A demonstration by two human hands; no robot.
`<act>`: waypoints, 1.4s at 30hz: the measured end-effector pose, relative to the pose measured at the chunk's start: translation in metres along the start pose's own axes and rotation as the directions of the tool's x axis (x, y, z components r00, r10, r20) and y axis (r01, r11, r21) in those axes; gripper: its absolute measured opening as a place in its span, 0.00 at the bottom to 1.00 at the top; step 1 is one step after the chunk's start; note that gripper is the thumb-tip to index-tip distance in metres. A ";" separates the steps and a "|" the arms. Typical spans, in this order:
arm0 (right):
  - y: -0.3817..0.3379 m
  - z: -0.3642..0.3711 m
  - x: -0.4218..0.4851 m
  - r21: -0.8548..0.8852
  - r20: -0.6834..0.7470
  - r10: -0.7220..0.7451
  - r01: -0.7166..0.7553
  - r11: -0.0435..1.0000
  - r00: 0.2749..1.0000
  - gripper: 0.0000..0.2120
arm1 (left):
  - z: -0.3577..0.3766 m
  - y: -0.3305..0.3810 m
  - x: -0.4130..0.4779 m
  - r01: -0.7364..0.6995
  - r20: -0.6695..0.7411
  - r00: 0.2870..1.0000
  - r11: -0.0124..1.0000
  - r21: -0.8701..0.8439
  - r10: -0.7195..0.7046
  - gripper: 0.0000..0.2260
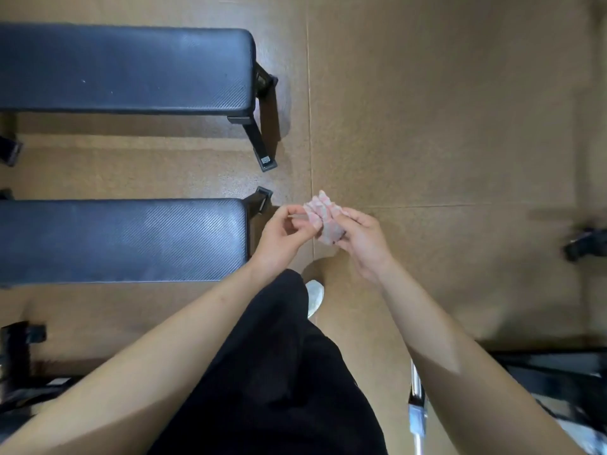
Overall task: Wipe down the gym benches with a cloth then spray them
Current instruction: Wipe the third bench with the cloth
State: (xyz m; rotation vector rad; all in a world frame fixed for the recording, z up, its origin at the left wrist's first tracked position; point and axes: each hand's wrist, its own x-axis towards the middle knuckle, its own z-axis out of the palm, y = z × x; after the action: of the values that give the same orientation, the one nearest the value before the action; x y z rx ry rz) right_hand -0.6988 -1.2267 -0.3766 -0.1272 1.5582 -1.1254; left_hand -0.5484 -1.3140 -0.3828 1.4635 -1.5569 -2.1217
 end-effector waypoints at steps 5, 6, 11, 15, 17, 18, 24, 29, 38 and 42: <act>-0.038 -0.009 0.017 -0.135 0.017 -0.052 0.054 0.989 0.999 0.15 | 0.009 0.034 0.031 0.033 -0.119 0.992 0.995 -0.096 -0.044 0.08; -0.047 -0.008 0.024 -0.195 0.015 -0.052 0.054 0.979 0.999 0.19 | 0.007 0.039 0.039 0.048 -0.136 0.989 0.991 -0.123 -0.065 0.05; -0.089 0.011 0.081 -0.221 -0.253 -0.046 -0.011 0.975 0.966 0.09 | -0.013 0.063 0.084 0.059 -0.311 0.936 0.946 -0.317 -0.163 0.10; -0.130 0.049 0.141 -0.088 -0.346 0.113 -0.152 0.984 0.931 0.06 | -0.052 0.089 0.124 0.061 -0.386 0.877 0.863 -0.501 -0.286 0.09; -0.148 0.069 0.172 -0.070 -0.357 0.162 -0.199 0.977 0.920 0.04 | -0.073 0.101 0.140 0.047 -0.422 0.838 0.816 -0.577 -0.346 0.06; -0.157 0.080 0.189 -0.083 -0.359 0.141 -0.182 0.980 0.923 0.08 | -0.084 0.108 0.150 0.031 -0.441 0.816 0.790 -0.612 -0.374 0.05; -0.211 0.139 0.272 -0.365 -0.169 0.004 -0.066 0.929 0.986 0.22 | -0.140 0.140 0.209 -0.102 -0.520 0.687 0.642 -0.760 -0.508 0.05; -0.256 0.188 0.348 -0.657 0.006 -0.077 0.062 0.752 0.997 0.13 | -0.187 0.158 0.262 -0.130 -0.569 0.536 0.604 -0.786 -0.624 0.08; -0.317 0.261 0.458 -0.784 0.436 -0.255 0.504 0.364 0.863 0.17 | -0.245 0.181 0.351 -0.220 -0.810 0.360 0.802 -0.555 -0.462 0.06; -0.295 0.248 0.506 -0.784 0.495 -0.246 0.550 0.288 0.834 0.17 | -0.224 0.138 0.390 -0.172 -0.785 0.332 0.785 -0.595 -0.522 0.05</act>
State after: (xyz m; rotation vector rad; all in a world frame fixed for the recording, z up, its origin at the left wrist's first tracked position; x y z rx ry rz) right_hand -0.8112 -1.8410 -0.5002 -1.4869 1.7504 -0.3957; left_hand -0.6404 -1.7566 -0.5132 2.0270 -0.2053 -1.0659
